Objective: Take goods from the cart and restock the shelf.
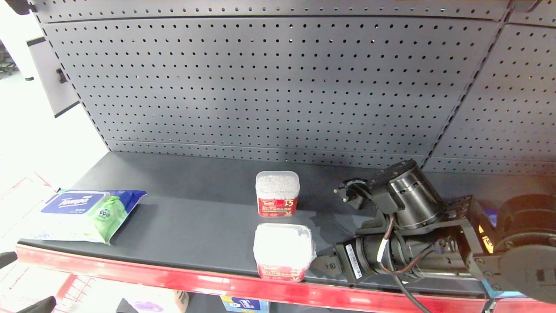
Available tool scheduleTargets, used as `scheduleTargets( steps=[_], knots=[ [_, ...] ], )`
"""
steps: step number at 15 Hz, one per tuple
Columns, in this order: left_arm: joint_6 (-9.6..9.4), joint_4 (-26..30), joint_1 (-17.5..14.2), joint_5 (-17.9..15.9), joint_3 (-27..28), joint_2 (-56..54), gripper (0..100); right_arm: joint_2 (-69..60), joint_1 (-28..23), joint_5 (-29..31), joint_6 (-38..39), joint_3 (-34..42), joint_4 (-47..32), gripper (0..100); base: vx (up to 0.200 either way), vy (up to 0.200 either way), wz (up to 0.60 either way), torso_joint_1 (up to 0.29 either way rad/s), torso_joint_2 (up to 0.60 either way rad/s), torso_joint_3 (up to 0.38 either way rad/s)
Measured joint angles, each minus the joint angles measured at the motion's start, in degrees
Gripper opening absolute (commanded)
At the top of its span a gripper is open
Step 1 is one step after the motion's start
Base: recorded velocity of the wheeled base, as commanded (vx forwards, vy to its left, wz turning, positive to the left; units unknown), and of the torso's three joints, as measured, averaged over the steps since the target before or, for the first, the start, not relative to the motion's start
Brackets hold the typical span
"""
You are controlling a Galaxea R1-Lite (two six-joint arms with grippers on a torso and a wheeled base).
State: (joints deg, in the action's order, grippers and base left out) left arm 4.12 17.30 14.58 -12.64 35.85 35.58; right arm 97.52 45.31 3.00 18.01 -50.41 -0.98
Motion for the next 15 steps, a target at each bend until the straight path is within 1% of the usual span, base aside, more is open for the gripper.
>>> scheduleTargets(
  steps=[15],
  knots=[
    [-0.02, 0.05, 0.0, -0.02, 0.09, -0.12, 100, -0.12, 0.11, 0.15, 0.0, -0.02, 0.02, 100, 0.0, 0.0, 0.0, 0.0, 0.0, 0.0]
  ],
)
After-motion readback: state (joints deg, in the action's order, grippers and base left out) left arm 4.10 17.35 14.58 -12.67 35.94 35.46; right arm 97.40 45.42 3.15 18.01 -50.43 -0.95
